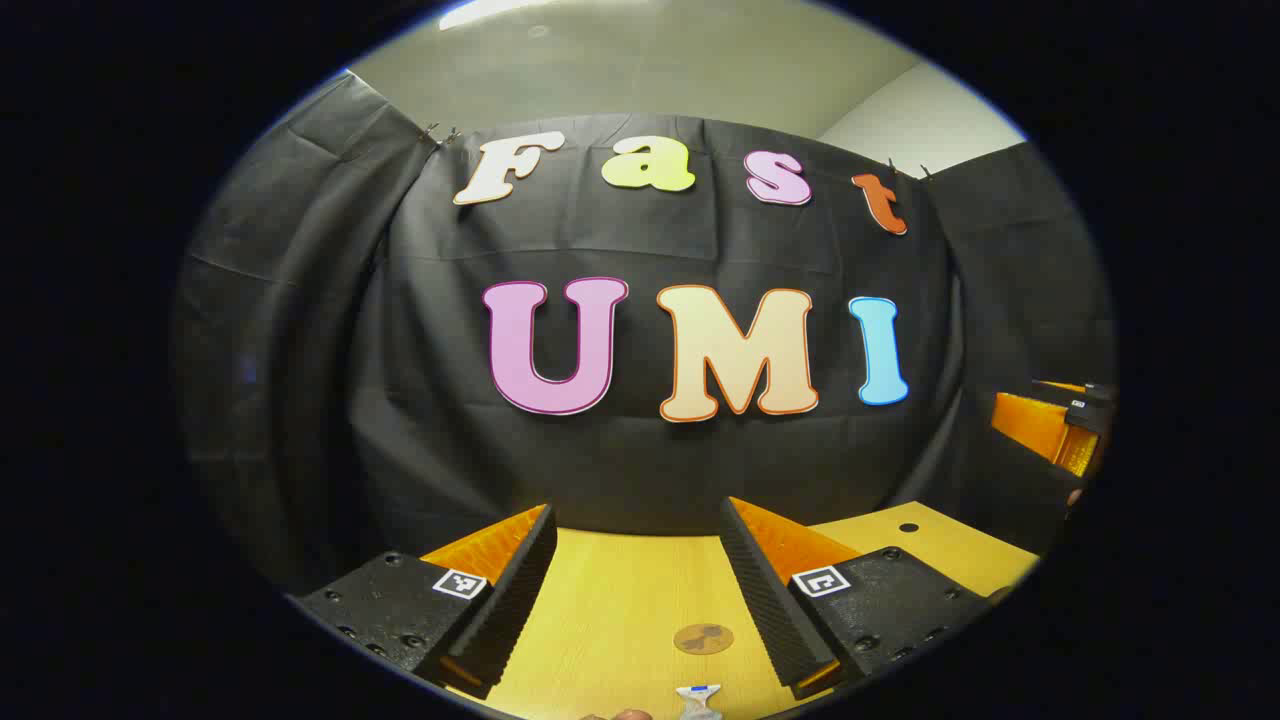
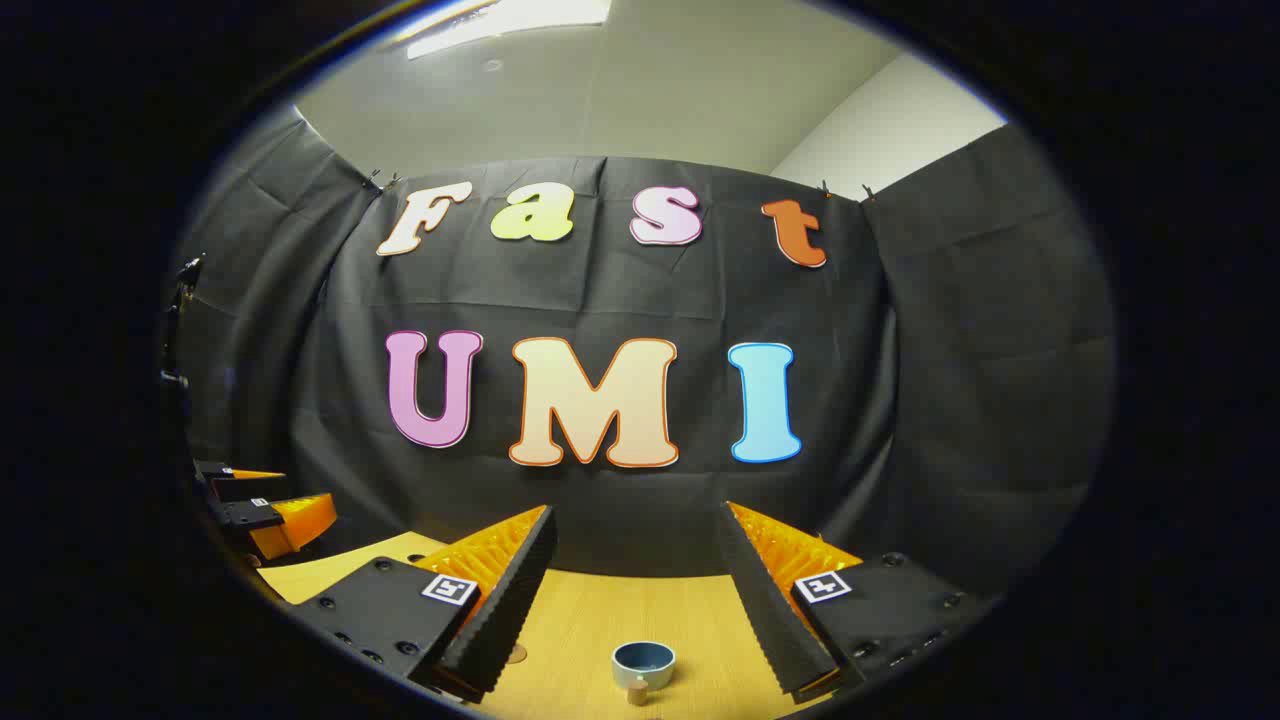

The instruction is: Put the toothbrush and toothpaste on the desktop into the cup, then pick up the cup and place it on the coaster on the desktop.

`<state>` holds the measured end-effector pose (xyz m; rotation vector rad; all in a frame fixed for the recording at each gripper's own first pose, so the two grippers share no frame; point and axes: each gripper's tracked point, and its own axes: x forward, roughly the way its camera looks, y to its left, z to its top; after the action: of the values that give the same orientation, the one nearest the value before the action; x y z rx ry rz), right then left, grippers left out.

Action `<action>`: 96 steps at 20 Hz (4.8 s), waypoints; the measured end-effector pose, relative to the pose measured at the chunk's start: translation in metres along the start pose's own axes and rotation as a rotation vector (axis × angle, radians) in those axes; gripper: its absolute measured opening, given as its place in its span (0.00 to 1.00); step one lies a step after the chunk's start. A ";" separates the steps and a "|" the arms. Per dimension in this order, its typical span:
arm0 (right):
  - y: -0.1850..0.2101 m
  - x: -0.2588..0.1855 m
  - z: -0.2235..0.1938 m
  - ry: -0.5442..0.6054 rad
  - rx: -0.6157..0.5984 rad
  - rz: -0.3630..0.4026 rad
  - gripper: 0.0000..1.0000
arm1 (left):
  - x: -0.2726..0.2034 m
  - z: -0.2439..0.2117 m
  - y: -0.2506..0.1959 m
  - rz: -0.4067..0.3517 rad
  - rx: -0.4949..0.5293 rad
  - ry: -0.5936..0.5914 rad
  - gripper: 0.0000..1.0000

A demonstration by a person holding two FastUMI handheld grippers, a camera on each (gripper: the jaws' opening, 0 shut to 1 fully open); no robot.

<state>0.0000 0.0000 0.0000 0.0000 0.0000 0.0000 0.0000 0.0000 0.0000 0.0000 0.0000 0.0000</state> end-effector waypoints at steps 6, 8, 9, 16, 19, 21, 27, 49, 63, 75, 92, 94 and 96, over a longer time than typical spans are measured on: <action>-0.001 0.004 -0.004 0.019 -0.018 0.014 0.99 | 0.005 -0.002 -0.009 -0.018 -0.001 0.005 0.95; -0.002 0.005 -0.005 0.020 -0.021 0.016 1.00 | 0.004 -0.001 -0.009 -0.018 -0.005 0.002 0.95; -0.001 0.006 -0.005 0.020 -0.020 0.017 0.99 | 0.005 -0.002 -0.010 -0.017 -0.008 0.001 0.95; 0.002 0.008 -0.015 0.045 -0.022 0.028 0.99 | 0.007 -0.005 -0.005 -0.007 -0.007 -0.001 0.94; 0.001 0.008 -0.034 0.093 -0.016 0.033 1.00 | 0.007 -0.004 -0.005 -0.007 0.017 -0.014 0.94; -0.003 0.007 -0.054 0.147 -0.014 0.030 0.99 | 0.007 -0.007 -0.004 -0.007 0.023 -0.015 0.94; -0.005 0.002 -0.116 0.334 -0.051 0.049 0.99 | 0.004 -0.015 -0.004 -0.001 0.016 0.006 0.94; -0.015 -0.057 -0.313 0.963 -0.198 0.073 1.00 | -0.001 -0.040 0.028 0.080 0.032 0.072 0.94; -0.016 -0.114 -0.382 1.324 -0.276 0.129 0.99 | -0.003 -0.058 0.044 0.111 0.024 0.120 0.95; 0.006 -0.130 -0.394 1.482 -0.189 0.180 0.58 | 0.002 -0.068 0.047 0.104 0.028 0.146 0.95; 0.004 -0.121 -0.393 1.474 -0.120 0.195 0.04 | 0.003 -0.161 -0.021 -0.115 -0.029 0.420 0.95; 0.005 -0.122 -0.393 1.465 -0.118 0.196 0.04 | -0.005 -0.181 -0.032 -0.154 -0.020 0.487 0.95; 0.005 -0.121 -0.393 1.456 -0.120 0.200 0.04 | -0.011 -0.201 -0.042 -0.186 -0.015 0.550 0.96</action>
<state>-0.1205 0.0054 -0.3933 -0.1198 1.4556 0.2002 -0.0107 -0.0416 -0.2010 -0.0152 0.5499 -0.1861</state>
